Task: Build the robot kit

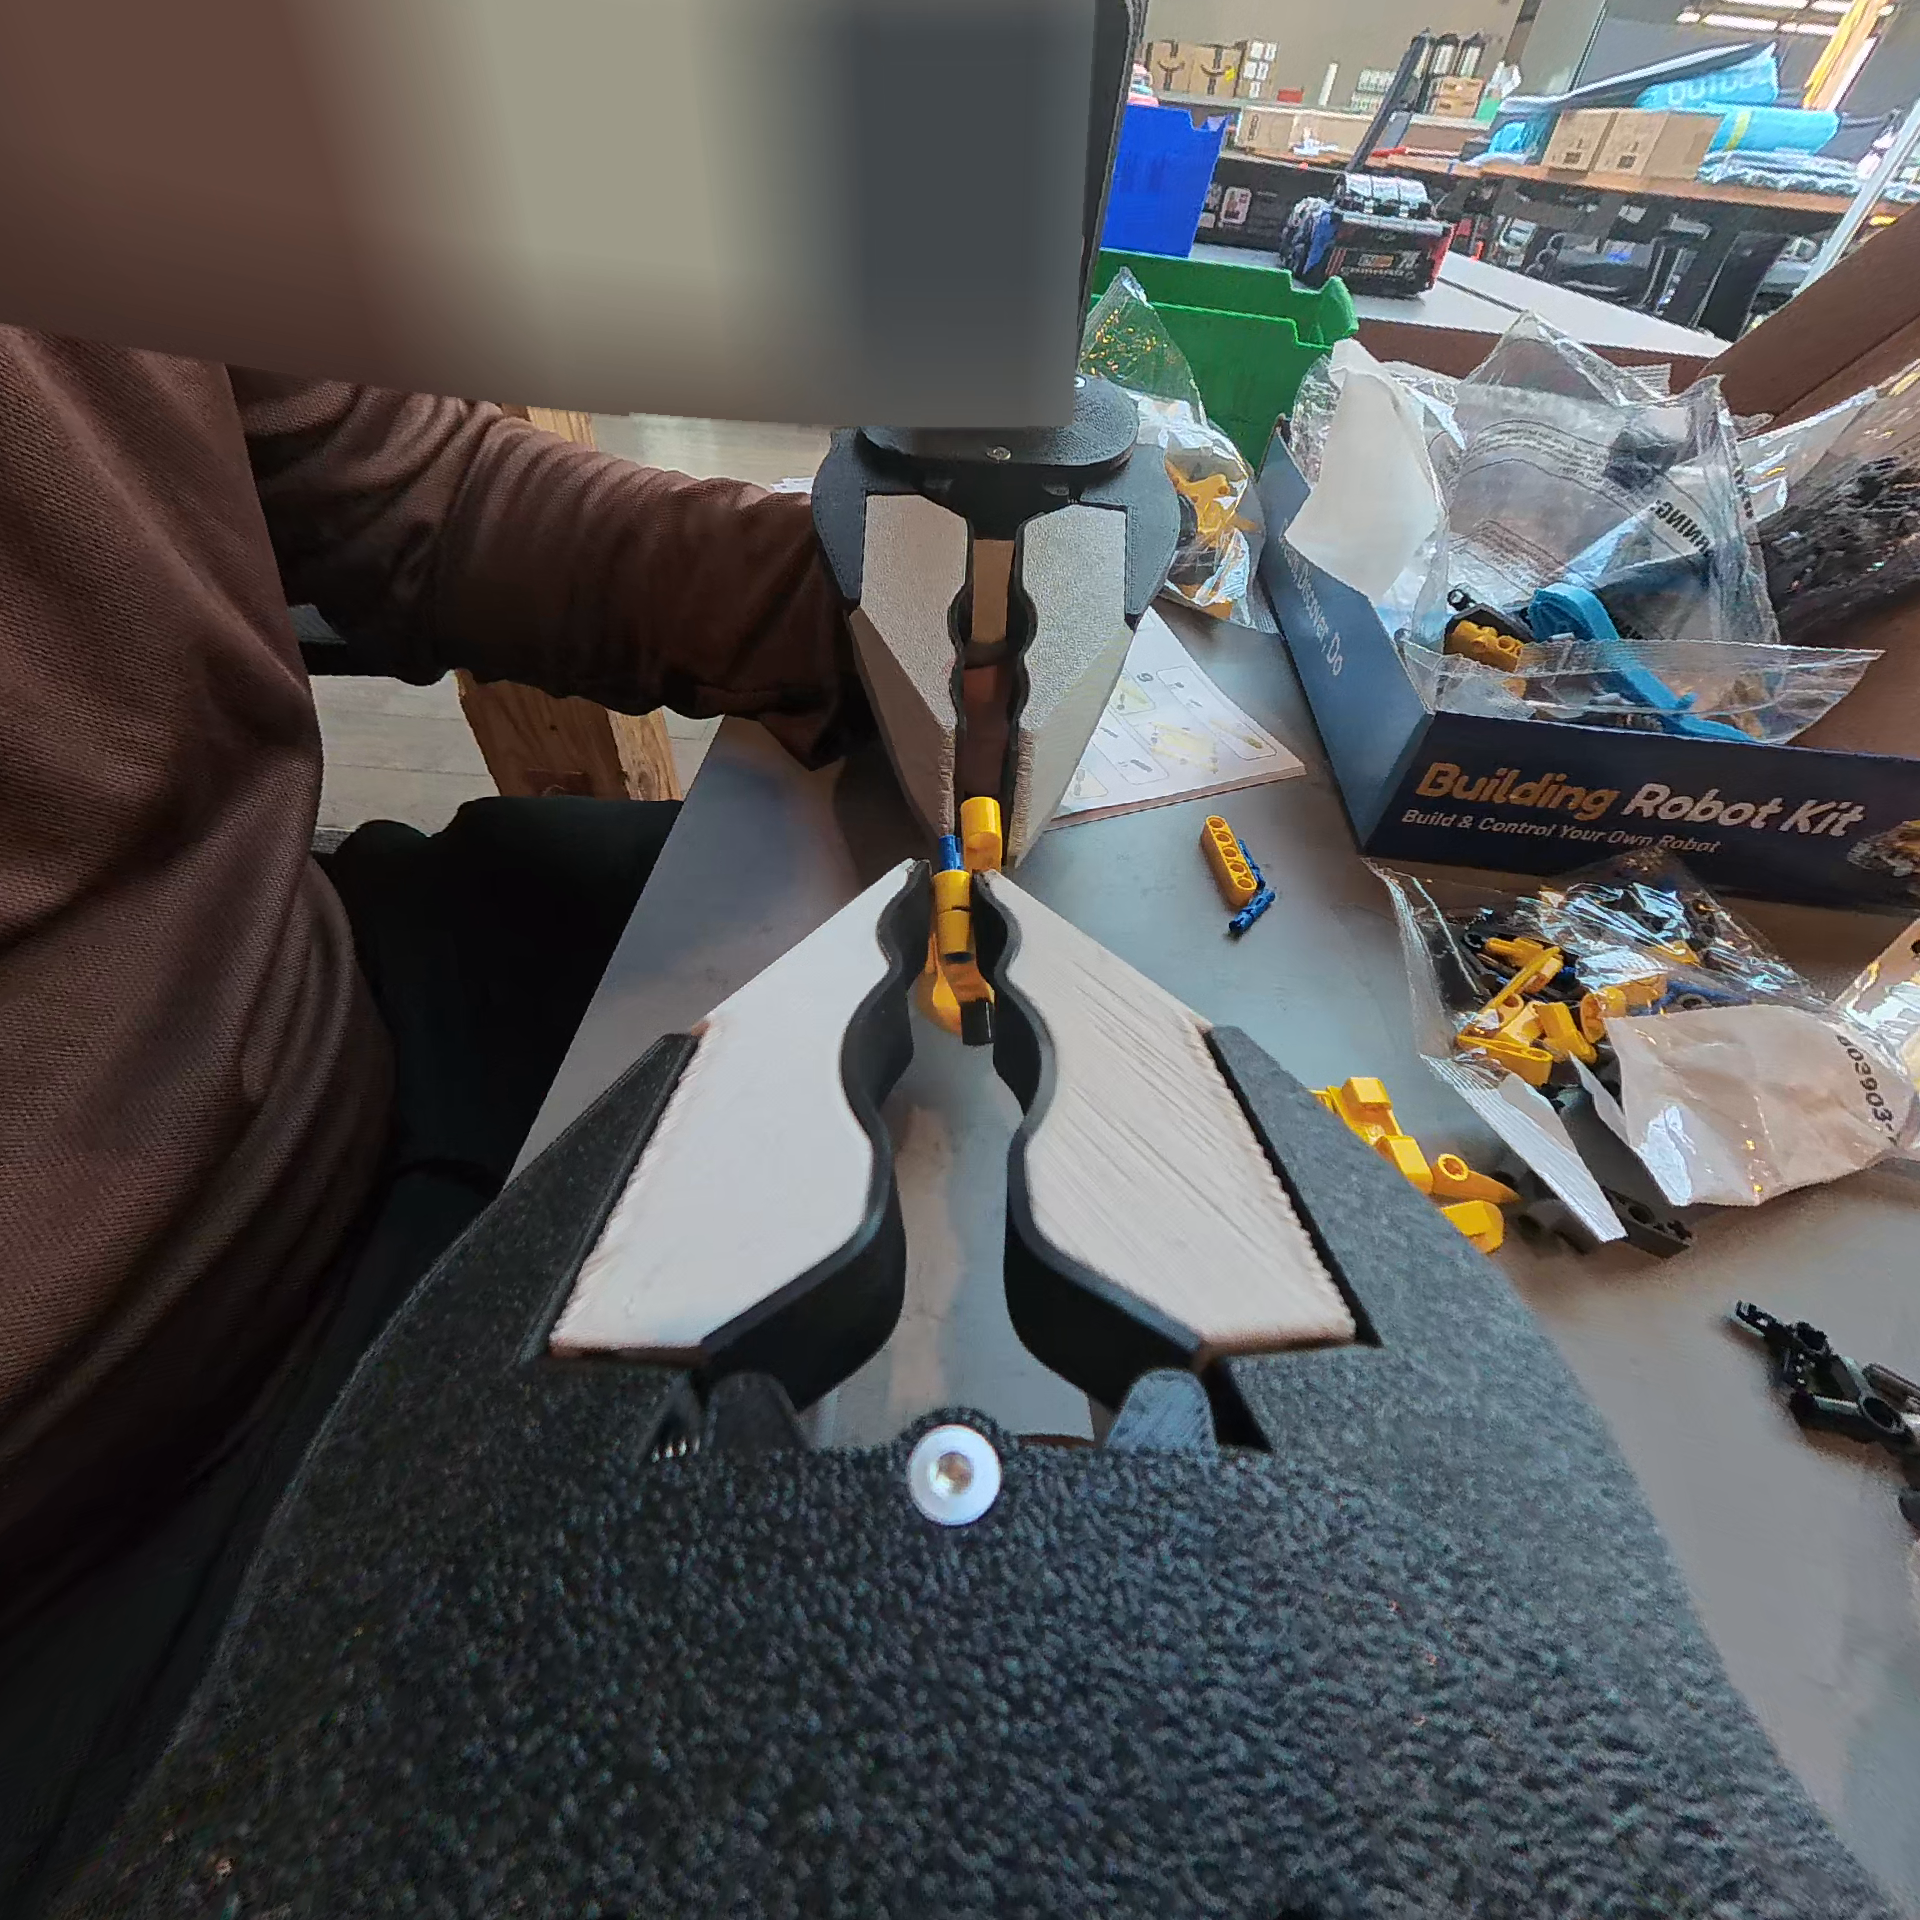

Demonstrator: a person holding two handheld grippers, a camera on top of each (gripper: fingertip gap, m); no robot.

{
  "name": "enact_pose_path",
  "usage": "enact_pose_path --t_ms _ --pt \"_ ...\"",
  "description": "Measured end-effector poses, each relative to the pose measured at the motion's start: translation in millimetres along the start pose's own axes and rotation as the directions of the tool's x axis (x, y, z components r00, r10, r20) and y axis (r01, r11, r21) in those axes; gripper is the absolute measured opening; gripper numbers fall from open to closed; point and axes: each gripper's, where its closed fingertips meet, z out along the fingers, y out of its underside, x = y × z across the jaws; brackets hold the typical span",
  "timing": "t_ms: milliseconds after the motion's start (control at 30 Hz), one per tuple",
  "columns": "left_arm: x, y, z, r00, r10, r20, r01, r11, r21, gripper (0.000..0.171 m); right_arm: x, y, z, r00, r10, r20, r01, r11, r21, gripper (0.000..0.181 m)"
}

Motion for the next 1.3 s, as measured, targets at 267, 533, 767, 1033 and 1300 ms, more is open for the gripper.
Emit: enact_pose_path --t_ms 267,533,767,1033,1300 --pt "4 -1 0 1.0 -0.005 -0.025 0.005 1.0 0.003 0.004 3 -1 -1 1.0 0.009 -0.011 -0.009 1.0 0.007 0.007" --pt "1 1 2 1.0 -0.003 0.0 0.003 1.0 -0.007 0.004 5 -2 -1 0.999 0.023 -0.028 -0.022 1.0 0.017 0.007" --pt "-5 8 4 0.999 -0.013 0.03 0.015 0.998 -0.058 0.004 10 6 0 0.997 -0.009 -0.075 0.006 0.999 -0.04 0.007" --pt "-6 18 11 0.998 0.028 0.054 -0.02 0.99 -0.141 0.004 14 10 2 0.992 -0.047 -0.114 0.039 0.996 -0.074 0.006" --pt "-7 16 10 0.999 0.01 0.04 -0.005 0.992 -0.122 0.004 15 6 -2 0.997 0.002 -0.079 -0.005 0.999 -0.038 0.009"
